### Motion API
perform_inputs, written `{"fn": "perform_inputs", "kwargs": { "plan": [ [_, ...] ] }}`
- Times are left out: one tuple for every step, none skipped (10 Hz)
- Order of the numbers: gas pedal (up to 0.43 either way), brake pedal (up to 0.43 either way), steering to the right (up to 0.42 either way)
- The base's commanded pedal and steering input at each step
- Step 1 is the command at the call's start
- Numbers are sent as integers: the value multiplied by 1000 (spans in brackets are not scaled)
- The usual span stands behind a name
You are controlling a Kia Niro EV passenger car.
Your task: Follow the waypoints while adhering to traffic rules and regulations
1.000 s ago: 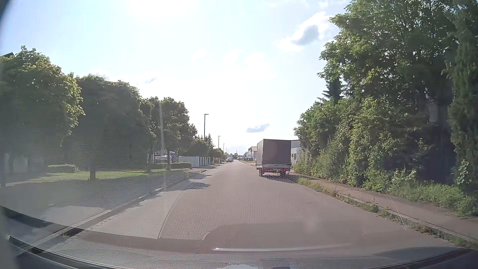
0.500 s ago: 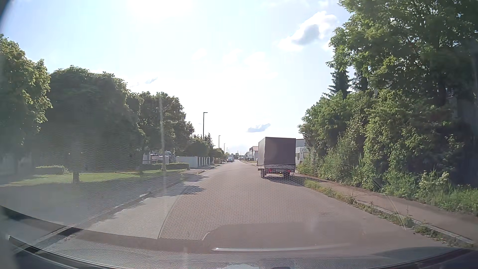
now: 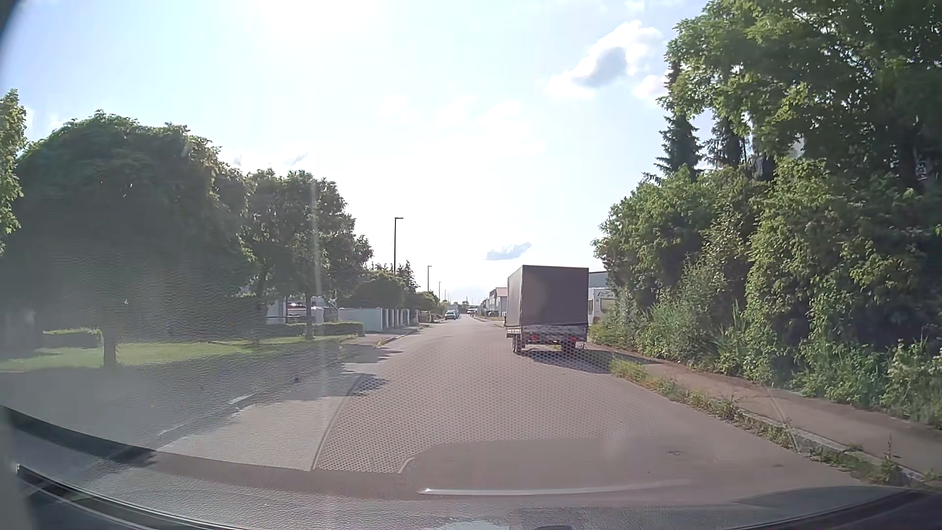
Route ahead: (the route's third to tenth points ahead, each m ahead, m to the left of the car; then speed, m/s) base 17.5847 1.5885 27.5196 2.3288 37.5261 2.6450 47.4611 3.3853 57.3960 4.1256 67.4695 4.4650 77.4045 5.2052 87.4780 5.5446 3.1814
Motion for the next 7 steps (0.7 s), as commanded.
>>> {"fn": "perform_inputs", "kwargs": {
  "plan": [
    [0, 165, 9],
    [0, 171, 9],
    [0, 171, 9],
    [0, 171, 10],
    [0, 171, 16],
    [0, 171, 30],
    [0, 171, 55]
  ]
}}
